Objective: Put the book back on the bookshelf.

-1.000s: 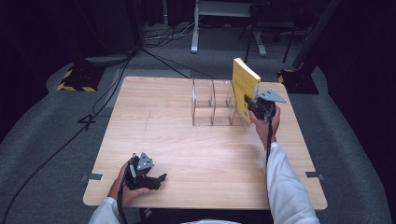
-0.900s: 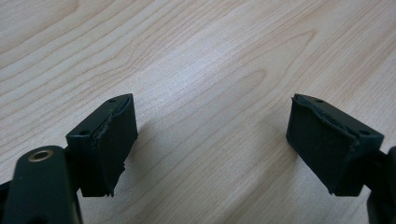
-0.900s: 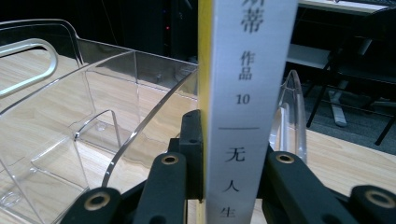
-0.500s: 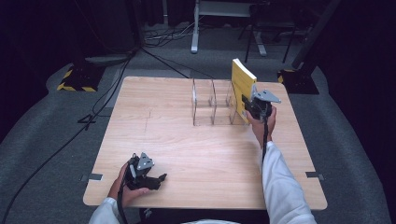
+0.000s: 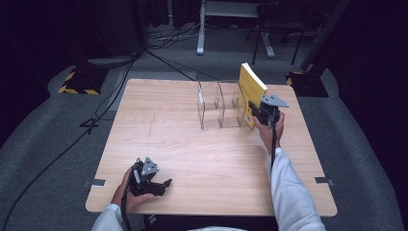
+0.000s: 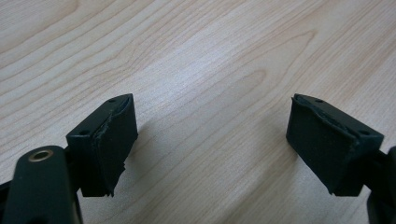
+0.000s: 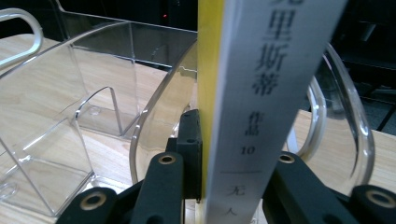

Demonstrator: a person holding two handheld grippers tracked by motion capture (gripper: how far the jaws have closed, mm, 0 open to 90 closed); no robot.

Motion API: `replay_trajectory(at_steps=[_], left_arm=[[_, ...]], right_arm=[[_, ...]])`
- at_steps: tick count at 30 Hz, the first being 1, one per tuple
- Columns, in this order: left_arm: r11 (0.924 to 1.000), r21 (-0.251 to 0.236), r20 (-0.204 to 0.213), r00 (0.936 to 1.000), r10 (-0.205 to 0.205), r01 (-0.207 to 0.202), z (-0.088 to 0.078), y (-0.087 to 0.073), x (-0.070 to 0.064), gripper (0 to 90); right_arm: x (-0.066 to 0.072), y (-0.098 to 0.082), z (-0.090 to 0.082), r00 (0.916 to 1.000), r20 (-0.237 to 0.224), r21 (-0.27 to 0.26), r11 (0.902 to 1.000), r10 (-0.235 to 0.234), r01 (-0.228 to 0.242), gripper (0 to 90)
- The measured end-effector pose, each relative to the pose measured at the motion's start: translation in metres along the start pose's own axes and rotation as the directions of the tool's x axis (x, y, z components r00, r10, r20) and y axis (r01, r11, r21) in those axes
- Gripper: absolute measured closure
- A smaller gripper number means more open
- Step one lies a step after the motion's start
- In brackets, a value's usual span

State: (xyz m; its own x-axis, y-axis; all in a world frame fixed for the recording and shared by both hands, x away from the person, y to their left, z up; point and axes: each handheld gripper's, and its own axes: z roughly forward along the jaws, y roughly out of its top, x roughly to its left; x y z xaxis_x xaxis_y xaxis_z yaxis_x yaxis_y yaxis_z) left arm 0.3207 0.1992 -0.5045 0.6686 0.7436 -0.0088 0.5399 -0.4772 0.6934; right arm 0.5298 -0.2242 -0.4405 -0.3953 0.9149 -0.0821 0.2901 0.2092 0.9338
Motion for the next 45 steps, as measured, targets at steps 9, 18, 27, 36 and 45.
replay_trajectory(at_steps=[9,18,27,36,45], left_arm=[[1.0000,-0.001,0.001,1.0000,-0.003,0.003,0.000,0.000,0.000,17.0],[1.0000,0.000,0.001,1.0000,-0.003,0.003,0.000,0.000,0.000,17.1],[1.0000,-0.001,0.000,1.0000,-0.004,0.004,0.000,0.000,0.000,17.0],[1.0000,-0.001,0.000,1.0000,-0.004,0.004,0.000,0.000,0.000,17.0],[1.0000,-0.001,0.000,1.0000,-0.004,0.004,0.000,0.000,0.000,17.0]], right_arm=[[0.000,0.000,-0.001,0.9999,-0.001,0.004,0.9999,0.010,-0.010,73.4],[-0.002,-0.005,-0.007,1.0000,-0.002,0.028,0.9996,0.006,-0.006,63.3],[-0.001,-0.009,-0.019,0.9998,-0.012,0.037,0.9992,-0.016,0.017,59.7],[-0.003,-0.014,-0.029,0.9996,-0.022,0.034,0.9993,-0.015,0.016,58.3],[-0.007,-0.015,-0.037,0.9994,-0.024,0.037,0.9990,-0.025,0.026,57.2]])
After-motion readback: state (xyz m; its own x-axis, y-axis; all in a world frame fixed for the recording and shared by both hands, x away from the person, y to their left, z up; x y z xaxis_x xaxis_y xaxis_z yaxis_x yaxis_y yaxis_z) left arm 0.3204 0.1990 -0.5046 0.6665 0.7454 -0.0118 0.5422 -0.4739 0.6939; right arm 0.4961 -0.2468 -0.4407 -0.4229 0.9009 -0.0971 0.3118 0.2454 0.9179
